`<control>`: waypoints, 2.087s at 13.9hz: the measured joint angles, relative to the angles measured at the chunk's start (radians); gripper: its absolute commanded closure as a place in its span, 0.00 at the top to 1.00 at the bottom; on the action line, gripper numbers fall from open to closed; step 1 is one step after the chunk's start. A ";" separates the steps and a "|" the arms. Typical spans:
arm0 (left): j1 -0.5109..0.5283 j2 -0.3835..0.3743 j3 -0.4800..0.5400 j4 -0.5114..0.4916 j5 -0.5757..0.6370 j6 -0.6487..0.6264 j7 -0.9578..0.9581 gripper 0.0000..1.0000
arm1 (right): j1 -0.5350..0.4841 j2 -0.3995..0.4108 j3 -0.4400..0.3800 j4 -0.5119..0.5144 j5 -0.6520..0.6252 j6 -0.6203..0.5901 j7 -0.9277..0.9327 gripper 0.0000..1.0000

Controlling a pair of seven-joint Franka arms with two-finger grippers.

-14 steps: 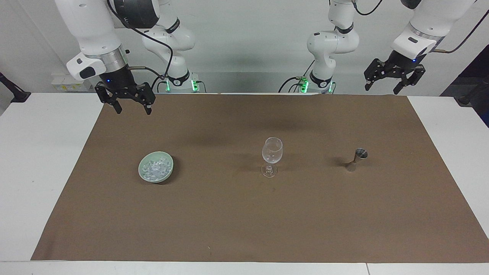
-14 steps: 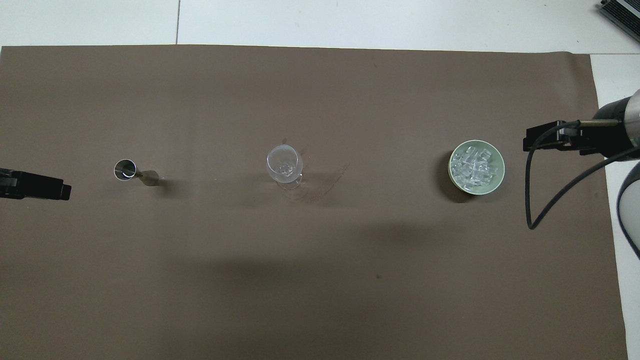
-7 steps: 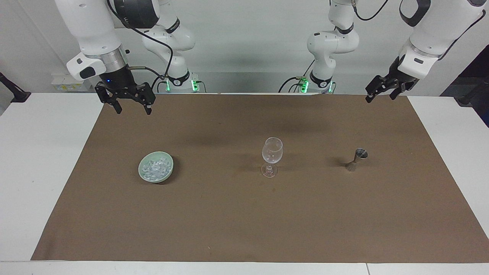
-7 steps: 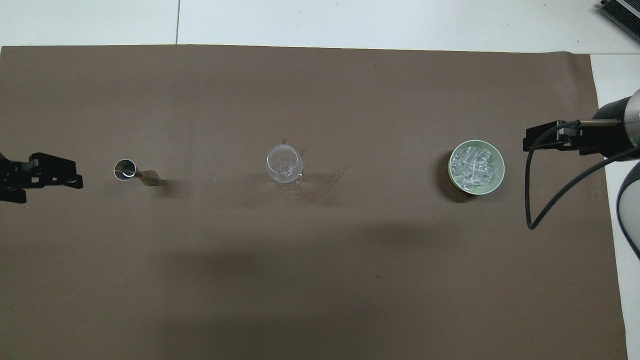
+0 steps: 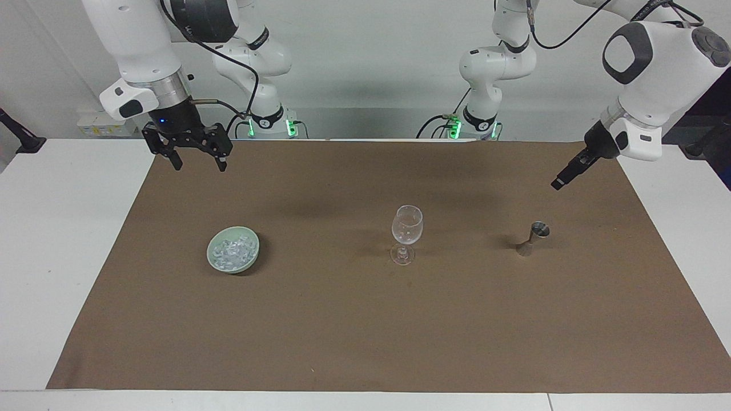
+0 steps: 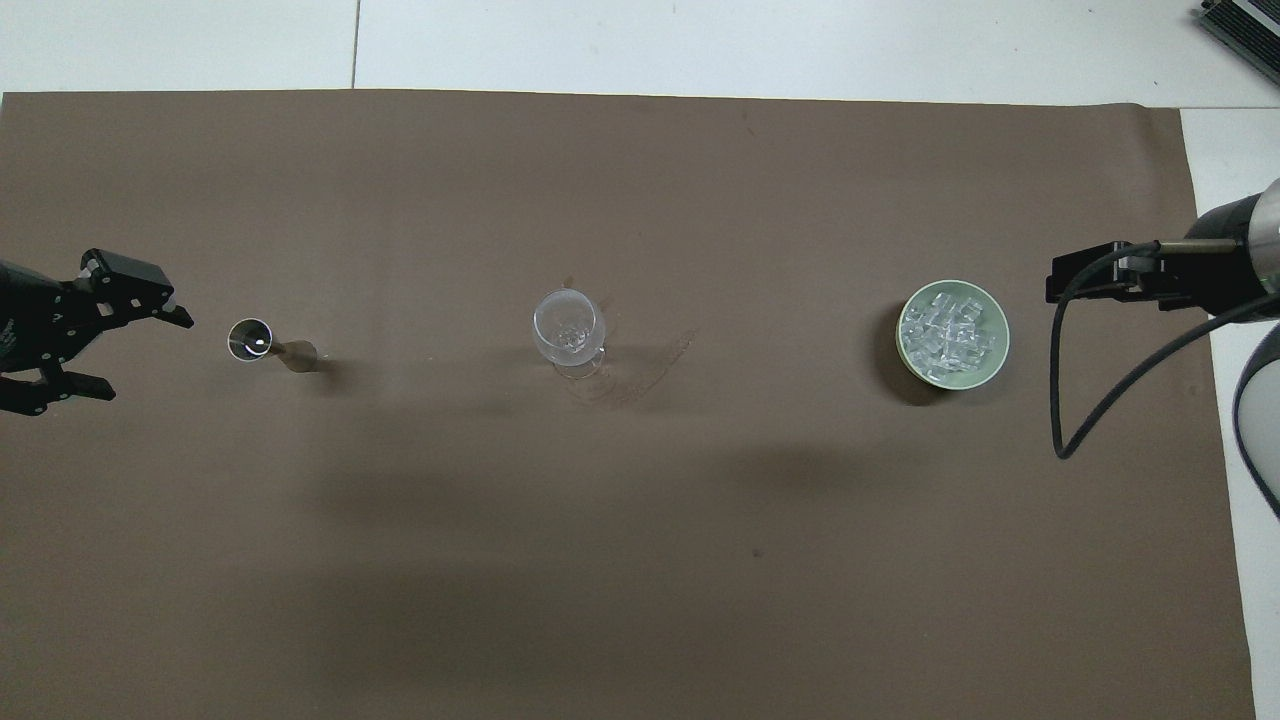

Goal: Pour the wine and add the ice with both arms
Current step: 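Open the left gripper and move it toward the small dark bottle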

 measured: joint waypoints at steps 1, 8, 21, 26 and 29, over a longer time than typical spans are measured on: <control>0.017 0.015 0.000 0.000 -0.043 0.010 -0.051 1.00 | 0.000 0.000 0.000 0.000 0.000 0.000 0.000 1.00; 0.165 0.152 0.004 -0.001 -0.341 0.056 -0.313 1.00 | 0.000 0.000 0.000 0.000 0.000 0.000 0.000 1.00; 0.295 0.446 -0.002 -0.016 -0.666 0.111 -0.324 1.00 | 0.000 0.000 0.000 0.000 0.000 0.000 0.000 1.00; 0.299 0.451 -0.013 -0.081 -0.723 0.111 -0.185 1.00 | 0.000 0.000 0.000 0.000 0.000 0.000 0.000 1.00; 0.298 0.450 -0.020 -0.111 -0.731 0.111 -0.128 1.00 | 0.000 0.000 0.000 0.000 0.000 0.000 0.000 1.00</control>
